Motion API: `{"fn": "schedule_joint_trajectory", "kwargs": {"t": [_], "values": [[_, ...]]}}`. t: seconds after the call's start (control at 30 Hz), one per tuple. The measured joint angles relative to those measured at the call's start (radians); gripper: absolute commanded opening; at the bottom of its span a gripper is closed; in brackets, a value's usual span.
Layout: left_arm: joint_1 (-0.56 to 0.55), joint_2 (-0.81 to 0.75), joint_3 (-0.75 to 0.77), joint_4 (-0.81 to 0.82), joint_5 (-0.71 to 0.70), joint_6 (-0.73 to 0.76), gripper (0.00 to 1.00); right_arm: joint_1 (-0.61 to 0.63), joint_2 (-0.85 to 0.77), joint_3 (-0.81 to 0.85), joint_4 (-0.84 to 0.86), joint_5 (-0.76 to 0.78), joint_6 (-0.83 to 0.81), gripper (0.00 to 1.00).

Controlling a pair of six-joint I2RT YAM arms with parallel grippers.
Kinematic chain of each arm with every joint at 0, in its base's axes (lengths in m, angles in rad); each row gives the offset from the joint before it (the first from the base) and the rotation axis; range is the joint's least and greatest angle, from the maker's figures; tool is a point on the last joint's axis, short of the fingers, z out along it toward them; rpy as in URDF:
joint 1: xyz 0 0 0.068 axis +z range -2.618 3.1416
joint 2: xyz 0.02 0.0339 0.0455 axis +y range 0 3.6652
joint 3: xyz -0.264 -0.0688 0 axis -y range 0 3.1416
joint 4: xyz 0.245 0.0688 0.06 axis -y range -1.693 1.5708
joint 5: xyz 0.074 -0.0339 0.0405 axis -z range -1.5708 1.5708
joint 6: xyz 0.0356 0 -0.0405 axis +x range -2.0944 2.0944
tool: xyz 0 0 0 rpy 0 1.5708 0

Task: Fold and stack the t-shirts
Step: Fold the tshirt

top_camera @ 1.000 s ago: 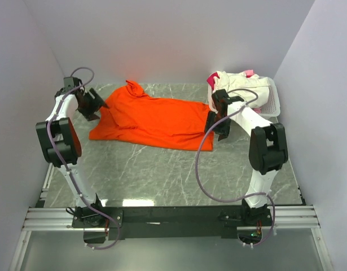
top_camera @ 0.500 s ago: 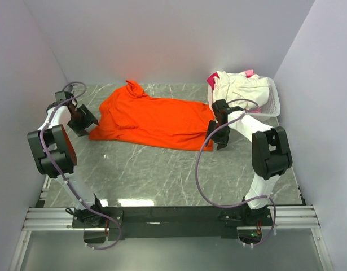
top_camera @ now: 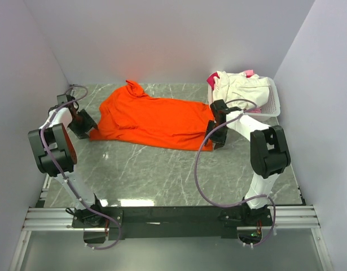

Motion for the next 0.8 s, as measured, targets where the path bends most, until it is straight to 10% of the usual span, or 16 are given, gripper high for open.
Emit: {"fn": "schedule_joint_trajectory", "kwargs": {"t": [0.4,0.67,0.8], "values": [[0.000,0.027,-0.046,0.021,-0.018,0.000,0.58,0.006,0.038,0.001,0.014,-0.005,0.000,0.51],[0.000,0.057,-0.044,0.031,-0.031,0.005,0.29,0.006,0.075,0.007,0.028,-0.016,0.000,0.44],[0.000,0.072,-0.032,0.038,-0.032,0.010,0.09,0.006,0.077,0.006,0.030,-0.023,-0.002,0.23]]}}
